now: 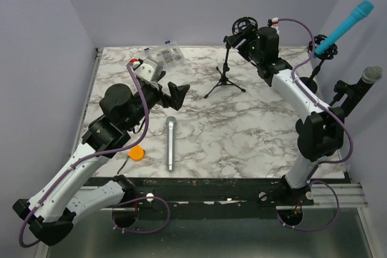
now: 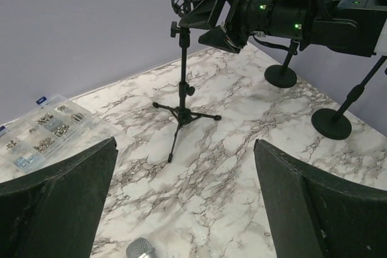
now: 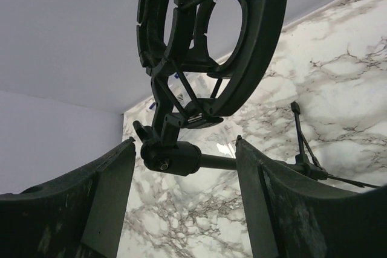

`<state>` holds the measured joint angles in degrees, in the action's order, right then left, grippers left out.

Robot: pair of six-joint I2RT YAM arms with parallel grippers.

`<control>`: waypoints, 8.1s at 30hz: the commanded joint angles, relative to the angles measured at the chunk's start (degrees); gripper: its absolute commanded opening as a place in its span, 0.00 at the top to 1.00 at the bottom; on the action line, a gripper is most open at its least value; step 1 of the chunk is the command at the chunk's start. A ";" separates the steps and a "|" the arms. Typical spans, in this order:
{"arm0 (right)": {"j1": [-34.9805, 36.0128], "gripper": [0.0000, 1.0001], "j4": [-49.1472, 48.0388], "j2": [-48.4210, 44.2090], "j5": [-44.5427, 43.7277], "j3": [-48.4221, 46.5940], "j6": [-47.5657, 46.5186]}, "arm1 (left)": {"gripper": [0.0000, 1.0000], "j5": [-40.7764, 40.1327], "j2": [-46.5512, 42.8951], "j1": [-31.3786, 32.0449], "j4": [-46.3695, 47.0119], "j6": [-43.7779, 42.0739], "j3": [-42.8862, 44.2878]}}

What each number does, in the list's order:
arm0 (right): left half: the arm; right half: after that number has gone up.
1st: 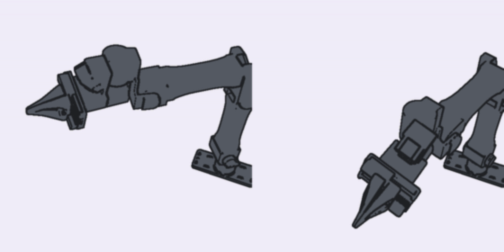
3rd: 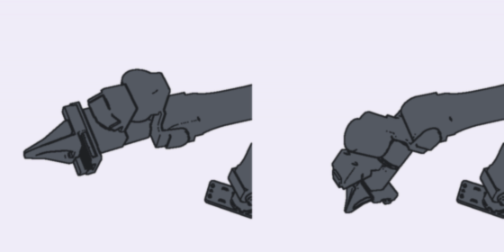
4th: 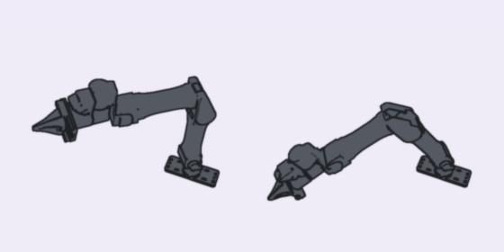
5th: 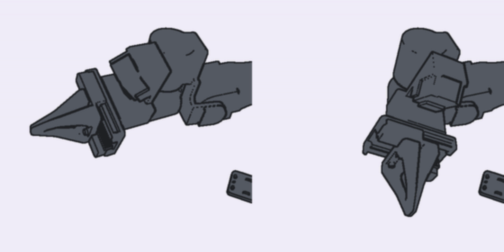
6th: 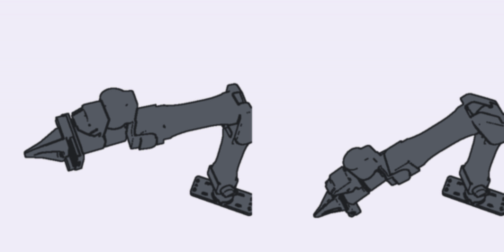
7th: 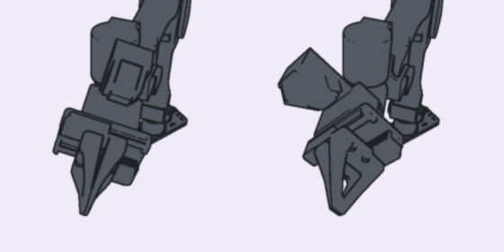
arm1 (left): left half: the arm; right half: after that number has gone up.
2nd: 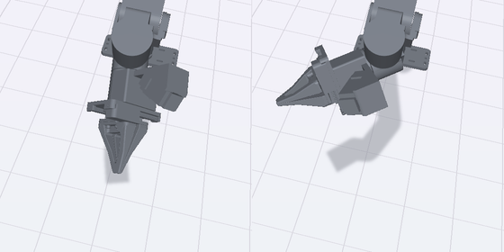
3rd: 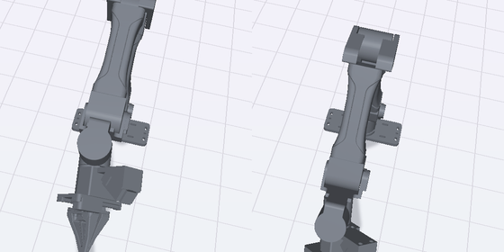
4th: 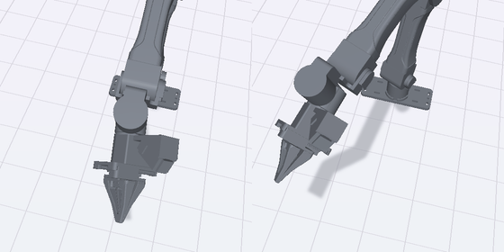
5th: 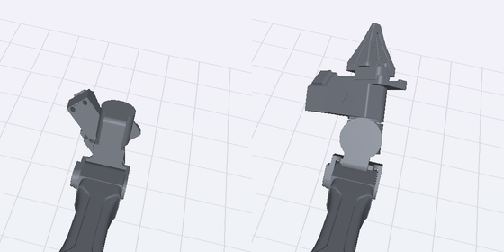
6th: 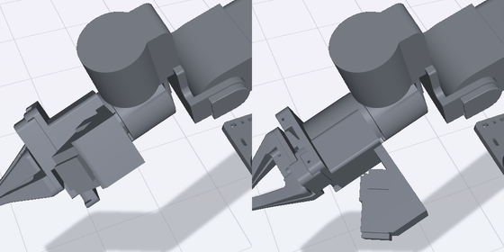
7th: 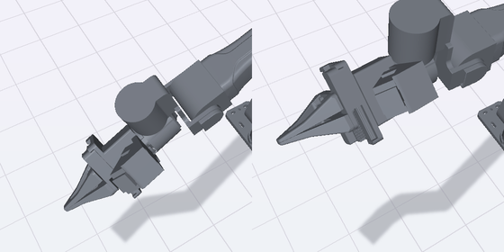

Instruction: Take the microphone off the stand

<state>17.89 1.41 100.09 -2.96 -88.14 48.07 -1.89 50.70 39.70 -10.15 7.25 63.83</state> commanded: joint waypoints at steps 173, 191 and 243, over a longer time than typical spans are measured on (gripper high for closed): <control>-25.59 0.07 25.41 7.62 -37.39 -33.55 -28.78 | 0.05 8.70 8.11 -0.59 1.05 3.23 -0.23; -27.05 0.45 24.44 12.63 -34.48 -36.84 -26.93 | 0.05 7.16 7.67 -0.24 1.54 1.32 -0.82; 20.05 0.89 -2.63 -18.75 18.11 33.32 0.26 | 0.04 -19.76 -10.23 -0.23 9.88 -0.39 -9.78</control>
<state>29.30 1.26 78.22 20.56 -57.32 43.64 -17.80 41.19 39.40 -2.70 7.99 54.63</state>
